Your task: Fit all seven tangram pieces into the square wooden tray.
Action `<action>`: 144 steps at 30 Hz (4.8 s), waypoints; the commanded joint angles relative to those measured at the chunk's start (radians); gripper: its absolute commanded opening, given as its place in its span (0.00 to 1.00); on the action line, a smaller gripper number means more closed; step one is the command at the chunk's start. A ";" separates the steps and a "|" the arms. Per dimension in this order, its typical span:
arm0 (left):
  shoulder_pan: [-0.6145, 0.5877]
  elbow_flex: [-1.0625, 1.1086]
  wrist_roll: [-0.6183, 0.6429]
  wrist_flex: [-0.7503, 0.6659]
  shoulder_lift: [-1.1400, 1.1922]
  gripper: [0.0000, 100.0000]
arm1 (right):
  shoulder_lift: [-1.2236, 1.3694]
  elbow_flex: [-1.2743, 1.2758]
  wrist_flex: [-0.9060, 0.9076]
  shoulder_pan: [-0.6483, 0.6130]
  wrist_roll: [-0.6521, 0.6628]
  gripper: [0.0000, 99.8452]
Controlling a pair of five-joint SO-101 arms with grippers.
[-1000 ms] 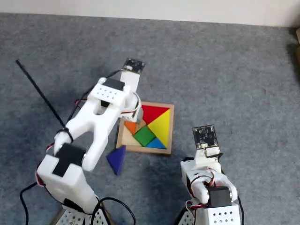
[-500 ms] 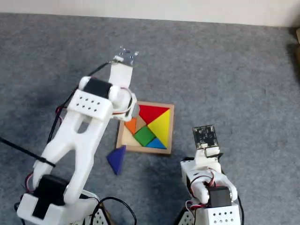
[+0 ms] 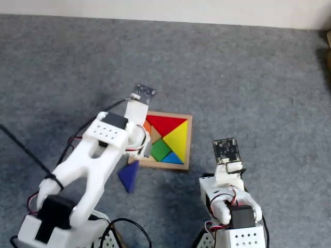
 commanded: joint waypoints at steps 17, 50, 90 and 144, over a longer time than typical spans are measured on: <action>0.082 -0.174 0.031 -0.023 0.159 0.23 | -0.013 0.114 0.007 0.012 -0.003 0.01; -0.133 -0.058 -0.025 0.041 -0.084 0.23 | -0.013 0.114 0.007 0.012 -0.003 0.01; -0.136 -0.321 0.051 -0.071 0.271 0.23 | -0.013 0.114 0.007 0.012 -0.003 0.01; -0.213 0.199 -0.014 0.064 -0.051 0.25 | -0.013 0.114 0.007 0.012 -0.003 0.01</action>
